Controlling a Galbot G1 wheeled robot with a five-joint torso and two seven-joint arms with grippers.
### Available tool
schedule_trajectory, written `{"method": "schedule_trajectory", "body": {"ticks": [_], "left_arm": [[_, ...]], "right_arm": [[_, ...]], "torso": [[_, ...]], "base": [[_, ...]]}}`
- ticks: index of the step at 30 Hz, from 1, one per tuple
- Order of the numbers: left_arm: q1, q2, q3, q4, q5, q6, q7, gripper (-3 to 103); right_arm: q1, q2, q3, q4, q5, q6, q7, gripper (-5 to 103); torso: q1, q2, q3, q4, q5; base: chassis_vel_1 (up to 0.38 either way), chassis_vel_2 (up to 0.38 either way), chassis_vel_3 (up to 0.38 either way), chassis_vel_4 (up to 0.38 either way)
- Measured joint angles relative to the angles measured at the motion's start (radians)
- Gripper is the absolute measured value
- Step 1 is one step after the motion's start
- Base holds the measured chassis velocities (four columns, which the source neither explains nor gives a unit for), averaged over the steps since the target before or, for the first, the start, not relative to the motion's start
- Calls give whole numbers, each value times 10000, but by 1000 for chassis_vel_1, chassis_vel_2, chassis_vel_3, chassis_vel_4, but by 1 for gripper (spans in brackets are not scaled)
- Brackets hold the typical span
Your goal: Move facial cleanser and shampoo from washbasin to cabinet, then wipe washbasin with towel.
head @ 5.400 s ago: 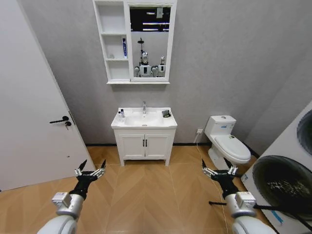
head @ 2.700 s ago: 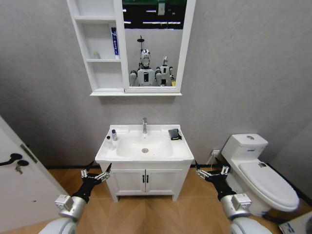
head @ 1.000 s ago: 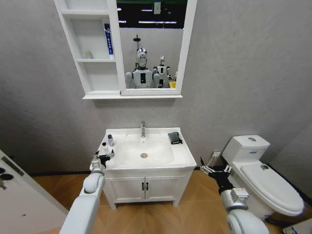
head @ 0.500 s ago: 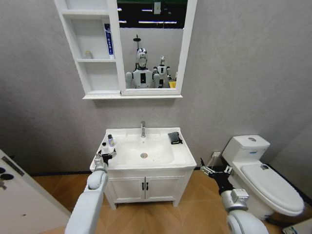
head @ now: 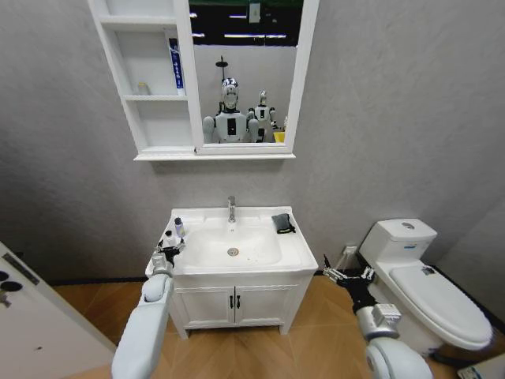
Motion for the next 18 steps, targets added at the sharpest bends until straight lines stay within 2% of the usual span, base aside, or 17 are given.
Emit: {"method": "schedule_trajectory", "body": {"ticks": [3, 5, 6, 8, 9, 11, 13, 14, 16, 17, 18], "left_arm": [[-5, -8, 0, 6, 4, 13, 0, 70], [-14, -7, 10, 11, 9, 33, 0, 59], [-14, -7, 10, 11, 9, 33, 0, 59], [-6, 57, 36, -52, 6, 94, 25, 49], [-6, 57, 36, -52, 6, 94, 25, 49], [82, 131, 46, -299, -55, 203, 12, 40], [400, 349, 106, -1037, -170, 435, -142, 37], [400, 349, 106, -1037, -170, 435, -142, 37], [1019, 933, 229, -2499, -675, 1038, -620, 37], [1019, 933, 229, -2499, -675, 1038, -620, 37], [1370, 1348, 262, -3572, -1093, 1495, -963, 37]], "right_arm": [[21, -15, 1, -7, 10, -3, 5, 100], [54, -36, 2, -13, 35, -18, 16, 100], [54, -36, 2, -13, 35, -18, 16, 100], [63, -43, -4, -15, 63, -38, 30, 100], [63, -43, -4, -15, 63, -38, 30, 100], [62, -35, -8, -24, 71, -49, 32, 100], [63, -29, -11, -35, 72, -50, 33, 100], [63, -29, -11, -35, 72, -50, 33, 100], [86, -32, -19, -48, 78, -50, 34, 100], [86, -32, -19, -48, 78, -50, 34, 100], [115, -33, -28, -58, 79, -50, 34, 100]], "torso": [[0, 0, 0, 0, 0], [0, 0, 0, 0, 0], [0, 0, 0, 0, 0], [0, 0, 0, 0, -1], [0, 0, 0, 0, -1], [0, 0, 0, -1, -2], [1, 0, 0, -3, -4], [1, 0, 0, -3, -4], [1, -1, 0, -2, -6], [1, -1, 0, -2, -6], [0, 0, 0, 3, -5]], "base": [[0, 0, 0, 0], [0, 0, 0, 0], [0, 0, 0, 0], [0, 0, 0, 0], [0, 0, 0, 0], [0, 0, 0, 0], [0, 0, 0, 0], [0, 0, 0, 0], [0, 0, 0, 0], [0, 0, 0, 0], [0, 0, 0, 0]]}}
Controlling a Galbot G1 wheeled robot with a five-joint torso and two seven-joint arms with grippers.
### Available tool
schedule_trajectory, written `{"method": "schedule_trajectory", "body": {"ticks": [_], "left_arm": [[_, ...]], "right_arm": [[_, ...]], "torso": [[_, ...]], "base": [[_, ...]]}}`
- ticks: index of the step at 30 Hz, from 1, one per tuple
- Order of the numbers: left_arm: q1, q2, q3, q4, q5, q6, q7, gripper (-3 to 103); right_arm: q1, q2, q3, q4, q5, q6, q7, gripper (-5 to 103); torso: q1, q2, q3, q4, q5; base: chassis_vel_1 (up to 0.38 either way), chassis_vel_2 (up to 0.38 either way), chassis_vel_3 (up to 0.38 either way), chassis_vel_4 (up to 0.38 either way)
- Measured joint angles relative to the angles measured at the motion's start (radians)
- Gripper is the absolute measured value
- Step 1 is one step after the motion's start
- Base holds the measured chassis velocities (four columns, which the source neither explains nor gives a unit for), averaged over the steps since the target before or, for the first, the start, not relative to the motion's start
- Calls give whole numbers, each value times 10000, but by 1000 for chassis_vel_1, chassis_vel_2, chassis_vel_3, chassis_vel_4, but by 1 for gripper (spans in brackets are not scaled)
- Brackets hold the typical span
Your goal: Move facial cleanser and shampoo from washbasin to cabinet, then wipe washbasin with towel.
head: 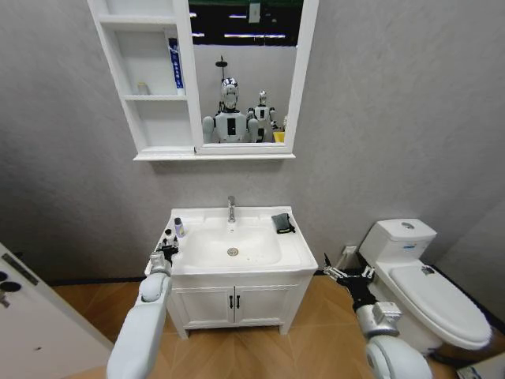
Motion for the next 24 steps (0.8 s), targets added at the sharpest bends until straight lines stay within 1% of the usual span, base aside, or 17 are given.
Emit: {"method": "schedule_trajectory", "body": {"ticks": [2, 3, 4, 5, 6, 7, 9, 11, 13, 15, 16, 17, 18, 19, 20, 23, 24], "left_arm": [[484, 1059, -65, -2288, -1283, 1230, -812, 37], [484, 1059, -65, -2288, -1283, 1230, -812, 37], [507, 1648, -161, -3262, -2129, 2062, -1283, 37], [507, 1648, -161, -3262, -2129, 2062, -1283, 37], [282, 2354, -277, -4084, -3272, 3011, -1843, 37], [282, 2354, -277, -4084, -3272, 3011, -1843, 37], [-495, 3386, -281, -4705, -5094, 3865, -2790, 37], [-640, 3528, -263, -4735, -5338, 3956, -2913, 37], [-1553, 4217, -65, -4603, -6300, 4235, -3286, 37], [-1865, 4386, 50, -4464, -6458, 4286, -3336, 37], [-2868, 4784, 534, -3963, -6870, 4350, -3385, 37], [-2868, 4784, 534, -3963, -6870, 4350, -3385, 37], [-3411, 4906, 831, -3682, -7066, 4378, -3442, 37], [-4803, 5048, 1638, -2983, -7421, 4419, -3553, 37], [-4803, 5048, 1638, -2983, -7421, 4419, -3553, 37], [-7815, 4797, 3515, -1262, -7841, 4467, -3742, 37], [-7815, 4797, 3515, -1262, -7841, 4467, -3742, 37]], "right_arm": [[107, 14, -98, -58, -20, -9, 0, 100], [107, 14, -98, -58, -20, -9, 0, 100], [173, 34, -188, -106, -83, -10, -2, 100], [173, 34, -188, -106, -83, -10, -2, 100], [220, 53, -283, -170, -160, -11, -6, 100], [220, 53, -283, -170, -160, -11, -6, 100], [239, 74, -356, -214, -218, -2, -18, 100], [237, 73, -359, -214, -220, -2, -22, 100], [211, 62, -344, -219, -214, 7, -34, 100], [198, 53, -314, -219, -202, 11, -33, 100], [157, 17, -217, -224, -143, 17, -34, 100], [157, 17, -217, -224, -143, 17, -34, 100], [143, -5, -180, -238, -116, 19, -34, 100], [140, -48, -113, -280, -79, 27, -33, 100], [140, -48, -113, -280, -79, 27, -33, 100], [141, -122, -85, -312, -59, 28, -25, 100], [141, -122, -85, -312, -59, 28, -25, 100]], "torso": [[-3, 2, -2, -1, 7], [-3, 2, -2, -1, 7], [-4, 3, -3, 0, 2], [-4, 3, -3, 0, 2], [-4, 3, -2, 3, 2], [-4, 3, -2, 3, 2], [-3, 3, -2, -2, 5], [-3, 3, -2, -3, 5], [-3, 2, 0, -1, 3], [-2, 2, -1, -1, 3], [-2, 2, 0, -3, 2], [-2, 2, 0, -3, 2], [-2, 2, 0, -1, 0], [-1, 2, 1, -3, 3], [-1, 2, 1, -3, 3], [0, 2, 0, -3, 11], [0, 2, 0, -3, 11]], "base": [[0, 0, 0, 0], [0, 0, 0, 0], [0, 0, 0, 0], [0, 0, 0, 0], [0, 0, 0, 0], [0, 0, 0, 0], [0, 0, 0, 0], [0, 0, 0, 0], [0, 0, 0, 0], [0, 0, 0, 0], [0, 0, 0, 0], [0, 0, 0, 0], [0, 0, 0, 0], [0, 0, 0, 0], [0, 0, 0, 0], [0, 0, 0, 0], [0, 0, 0, 0]]}}
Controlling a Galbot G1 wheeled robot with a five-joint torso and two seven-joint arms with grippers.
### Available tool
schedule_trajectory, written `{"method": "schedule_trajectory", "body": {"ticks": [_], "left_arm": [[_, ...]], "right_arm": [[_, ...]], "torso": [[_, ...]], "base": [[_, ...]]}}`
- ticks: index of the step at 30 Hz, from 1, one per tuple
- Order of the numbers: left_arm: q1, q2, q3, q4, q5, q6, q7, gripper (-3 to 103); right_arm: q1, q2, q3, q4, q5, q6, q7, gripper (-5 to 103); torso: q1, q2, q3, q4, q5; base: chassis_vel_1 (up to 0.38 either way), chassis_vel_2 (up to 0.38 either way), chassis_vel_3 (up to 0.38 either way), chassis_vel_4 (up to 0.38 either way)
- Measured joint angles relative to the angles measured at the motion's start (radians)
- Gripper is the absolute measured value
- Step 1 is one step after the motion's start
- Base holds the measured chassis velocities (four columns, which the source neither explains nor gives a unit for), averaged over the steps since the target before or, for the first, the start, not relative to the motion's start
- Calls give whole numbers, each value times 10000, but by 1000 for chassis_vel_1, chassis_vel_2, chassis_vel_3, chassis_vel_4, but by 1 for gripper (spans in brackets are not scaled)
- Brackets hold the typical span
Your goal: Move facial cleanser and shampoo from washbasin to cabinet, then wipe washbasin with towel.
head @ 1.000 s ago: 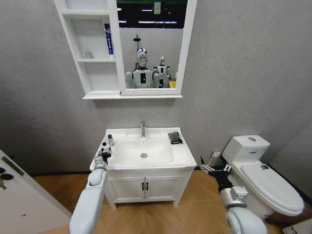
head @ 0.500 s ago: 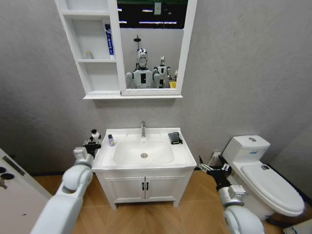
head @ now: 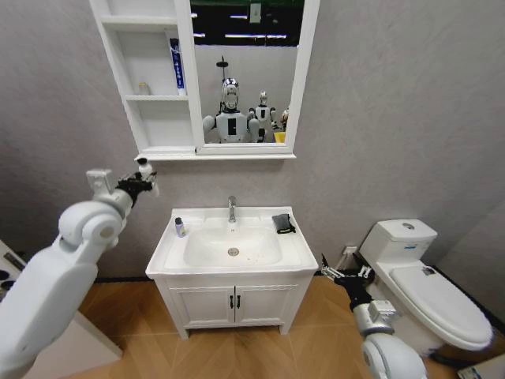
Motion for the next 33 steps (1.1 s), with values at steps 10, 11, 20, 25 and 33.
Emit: {"method": "schedule_trajectory", "body": {"ticks": [10, 11, 20, 25, 33], "left_arm": [[-4032, -1821, 2206, 4376, 1137, -171, 1489, 37], [-4419, -2059, 2294, 5143, 1470, -267, 1852, 37], [-5476, -2690, 2683, 7685, 2449, -641, 2959, 37], [-5939, -3298, 2626, 9288, 3061, -951, 3505, 37], [-6267, -3864, 2234, 10735, 4064, -1256, 4077, 37]], "right_arm": [[34, -54, 77, -74, 17, 45, -4, 100], [-6, -60, 97, -98, 17, 81, -6, 100], [-93, -66, 113, -134, 17, 175, -27, 100], [-75, -145, 143, -31, 112, 167, -21, 100], [-231, -169, 301, 42, 219, 253, -20, 100]], "torso": [[2, -2, 1, -3, -1], [1, -2, 0, -3, -3], [1, -3, 0, 1, -7], [0, -2, 0, 1, -6], [0, -2, 0, 2, -6]], "base": [[0, 0, 0, 0], [0, 0, 0, 0], [0, 0, 0, 0], [0, 0, 0, 0], [0, 0, 0, 0]]}}
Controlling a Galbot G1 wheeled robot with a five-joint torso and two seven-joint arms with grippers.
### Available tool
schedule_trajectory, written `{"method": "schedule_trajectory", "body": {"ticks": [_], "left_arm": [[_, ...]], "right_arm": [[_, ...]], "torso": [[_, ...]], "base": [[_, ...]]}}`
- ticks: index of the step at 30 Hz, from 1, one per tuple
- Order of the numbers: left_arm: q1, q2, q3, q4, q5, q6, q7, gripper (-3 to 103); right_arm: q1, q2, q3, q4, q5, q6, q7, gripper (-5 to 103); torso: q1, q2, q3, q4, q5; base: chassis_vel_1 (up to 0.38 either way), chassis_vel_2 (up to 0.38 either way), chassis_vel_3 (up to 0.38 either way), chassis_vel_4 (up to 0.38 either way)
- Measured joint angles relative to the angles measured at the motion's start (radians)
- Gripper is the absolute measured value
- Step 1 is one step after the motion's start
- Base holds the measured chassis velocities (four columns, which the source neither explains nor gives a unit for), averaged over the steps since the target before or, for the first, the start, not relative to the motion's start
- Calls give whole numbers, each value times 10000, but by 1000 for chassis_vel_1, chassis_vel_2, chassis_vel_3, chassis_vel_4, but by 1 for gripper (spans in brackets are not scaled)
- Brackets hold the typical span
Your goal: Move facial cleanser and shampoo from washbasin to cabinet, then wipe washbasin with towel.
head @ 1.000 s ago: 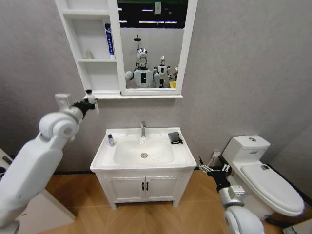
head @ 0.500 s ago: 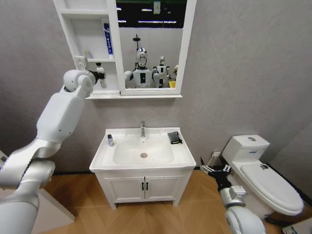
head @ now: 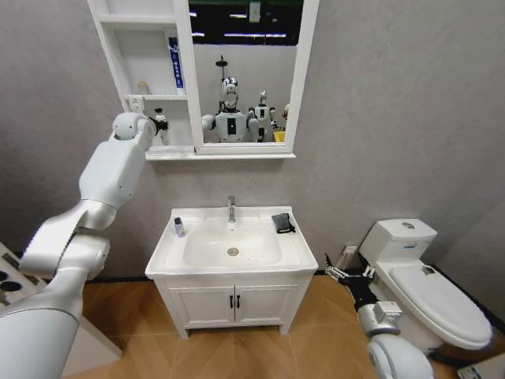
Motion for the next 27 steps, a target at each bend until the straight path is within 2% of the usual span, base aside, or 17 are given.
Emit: {"method": "schedule_trajectory", "body": {"ticks": [10, 27], "left_arm": [[-624, -542, -524, 1658, 1228, -564, 450, 37], [-712, -779, -868, 2289, 1732, -963, 602, 37]], "right_arm": [[-271, 21, 177, -22, 75, 255, -28, 100], [-354, 19, 243, 72, 149, 333, -28, 100]], "torso": [[-1, 1, -1, -1, 1], [-2, 1, -1, 0, 0]], "base": [[0, 0, 0, 0], [0, 0, 0, 0]]}}
